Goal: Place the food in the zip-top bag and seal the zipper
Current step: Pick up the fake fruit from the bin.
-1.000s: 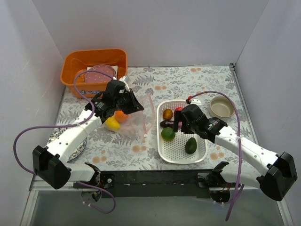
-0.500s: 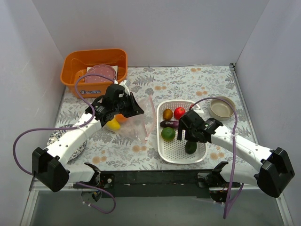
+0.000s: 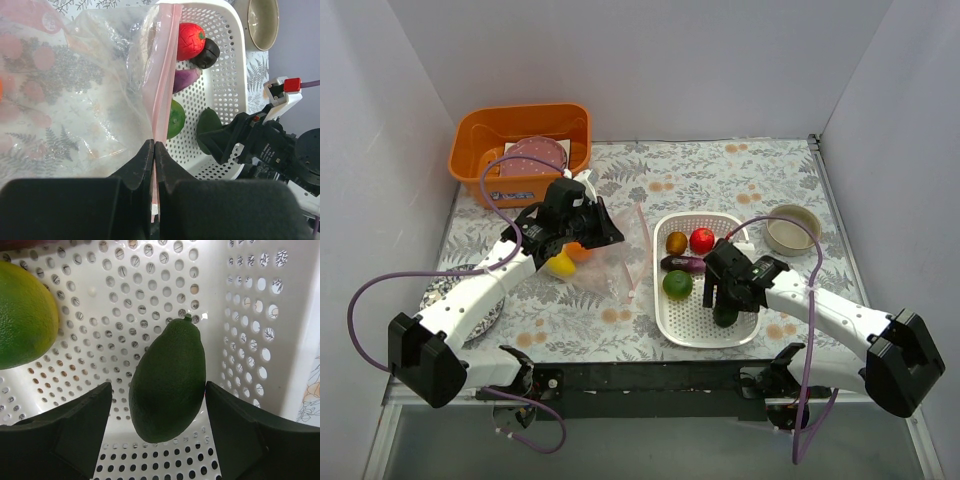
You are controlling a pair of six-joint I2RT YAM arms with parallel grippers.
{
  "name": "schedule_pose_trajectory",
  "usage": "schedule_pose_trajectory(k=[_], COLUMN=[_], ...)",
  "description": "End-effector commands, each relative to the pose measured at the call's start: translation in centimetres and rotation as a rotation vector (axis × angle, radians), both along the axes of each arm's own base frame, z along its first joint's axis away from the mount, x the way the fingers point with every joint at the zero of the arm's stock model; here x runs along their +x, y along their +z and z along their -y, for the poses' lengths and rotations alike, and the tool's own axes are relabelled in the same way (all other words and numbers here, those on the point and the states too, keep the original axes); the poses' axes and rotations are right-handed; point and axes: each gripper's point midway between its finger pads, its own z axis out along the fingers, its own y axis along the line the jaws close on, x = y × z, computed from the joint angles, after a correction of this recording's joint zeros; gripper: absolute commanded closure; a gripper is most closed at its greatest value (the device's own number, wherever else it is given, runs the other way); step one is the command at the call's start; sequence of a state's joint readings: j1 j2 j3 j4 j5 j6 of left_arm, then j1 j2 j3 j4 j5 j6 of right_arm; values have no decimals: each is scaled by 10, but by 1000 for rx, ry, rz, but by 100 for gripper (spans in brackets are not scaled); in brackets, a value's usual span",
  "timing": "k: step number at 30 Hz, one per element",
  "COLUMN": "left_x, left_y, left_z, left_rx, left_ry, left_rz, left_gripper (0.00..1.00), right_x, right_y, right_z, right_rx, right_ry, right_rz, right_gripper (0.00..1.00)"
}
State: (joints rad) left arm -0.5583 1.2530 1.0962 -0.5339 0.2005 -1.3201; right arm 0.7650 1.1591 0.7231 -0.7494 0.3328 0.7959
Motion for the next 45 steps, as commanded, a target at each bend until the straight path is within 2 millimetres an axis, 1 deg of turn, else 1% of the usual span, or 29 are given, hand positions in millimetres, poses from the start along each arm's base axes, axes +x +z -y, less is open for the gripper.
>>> schedule_pose_trajectory(k=[1,3,5,8,9,11,12,13,18,24,26,28,29,32,33,35,36,40,42,45], left_x=[4,4,3,3,3,3,3,4,3,10,10,9,8,4,3,1,1,0,1,4], left_y=[18,17,18,19,20,23,24,25,24,25,26,26,26,25,24,20,21,18,26,26], left_z=[-6,-7,-8,-11,-11,-11,-11,-11,-13,-27,-25,-22,-20,-16,-15,-13,-13,-12,-9,-6], left_rx=[13,13,14,12,10,4,3,2,6,72,63,48,34,4,-4,-15,-21,-25,-33,-32], left_ry=[3,10,18,36,39,39,40,41,49,78,67,57,55,41,41,37,37,33,21,16], left_rz=[54,49,47,48,48,53,55,55,50,78,73,71,64,50,43,32,31,18,22,19], left_gripper=[100,100,100,100,100,100,100,100,100,100,100,100,100,100,100,100,100,100,100,100], right_x=[1,-2,0,5,7,11,16,19,35,54,60,63,66,71,69,70,69,70,69,72], right_y=[-10,-14,-15,-12,-11,-10,-6,-4,9,28,35,38,44,55,57,63,67,81,94,118], right_z=[-11,-14,-17,-23,-24,-26,-29,-30,-36,-49,-53,-55,-58,-66,-71,-76,-84,-98,-106,-116], right_rx=[45,49,61,83,83,85,87,84,70,96,112,114,123,165,186,221,257,329,376,444], right_ry=[9,15,24,32,39,47,57,59,76,100,102,104,106,121,135,147,164,214,254,289], right_rz=[-16,-37,-34,-12,-8,6,23,30,74,153,174,180,193,223,221,230,234,259,283,352], right_gripper=[20,21,23,34,41,46,49,54,57,60,62,64,66,70,72,72,73,75,75,75])
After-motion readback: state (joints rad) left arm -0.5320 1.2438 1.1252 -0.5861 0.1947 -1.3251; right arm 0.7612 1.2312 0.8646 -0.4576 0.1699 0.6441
